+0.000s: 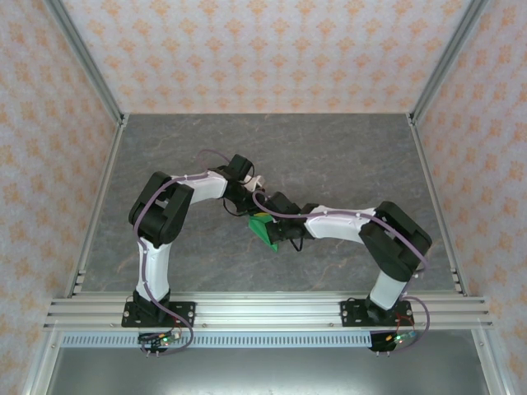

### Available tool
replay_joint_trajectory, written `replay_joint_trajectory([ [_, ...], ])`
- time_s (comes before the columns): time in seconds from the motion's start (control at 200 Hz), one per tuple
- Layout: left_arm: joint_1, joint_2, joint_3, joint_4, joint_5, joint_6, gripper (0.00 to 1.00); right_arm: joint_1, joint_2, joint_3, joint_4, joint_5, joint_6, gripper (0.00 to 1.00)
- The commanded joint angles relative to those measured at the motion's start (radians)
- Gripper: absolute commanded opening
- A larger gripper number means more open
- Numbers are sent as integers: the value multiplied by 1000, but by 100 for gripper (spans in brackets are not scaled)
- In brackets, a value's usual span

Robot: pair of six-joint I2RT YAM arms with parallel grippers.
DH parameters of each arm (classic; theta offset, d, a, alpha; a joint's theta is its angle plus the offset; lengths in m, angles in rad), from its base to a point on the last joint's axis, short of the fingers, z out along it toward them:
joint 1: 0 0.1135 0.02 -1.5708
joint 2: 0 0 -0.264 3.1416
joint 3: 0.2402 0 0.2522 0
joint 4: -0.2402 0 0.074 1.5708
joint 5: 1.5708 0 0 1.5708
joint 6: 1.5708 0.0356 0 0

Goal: Fold a paper plane with a square sheet of paper (fold left side to right side)
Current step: Third fold the triangle at the center of the table.

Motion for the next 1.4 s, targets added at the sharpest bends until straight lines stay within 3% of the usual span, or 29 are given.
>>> replay_joint_trajectory([
  [0.0,-11,26,1,-46,-29,14,2,-6,40,19,-43,10,8,0],
  [0.29,3,-18,49,-80,-36,13,13,-6,80,21,-80,-30,-11,0],
  [0.661,87,-57,161,-104,-45,-24,25,-5,106,37,-112,-54,-37,0],
  [0.751,103,-97,133,-114,-73,-17,22,-4,104,38,-111,-57,-38,0],
  [0.861,117,-188,35,-96,-92,-21,9,-4,104,38,-107,-62,-40,0],
  [0.976,115,-276,-115,12,-20,-84,0,-4,104,40,-104,-64,-41,0],
  [1.146,60,-342,-250,85,38,-121,0,-4,107,46,-108,-68,-41,0],
  [1.396,5,-311,-301,158,25,-170,0,-4,116,58,-118,-72,-43,0],
])
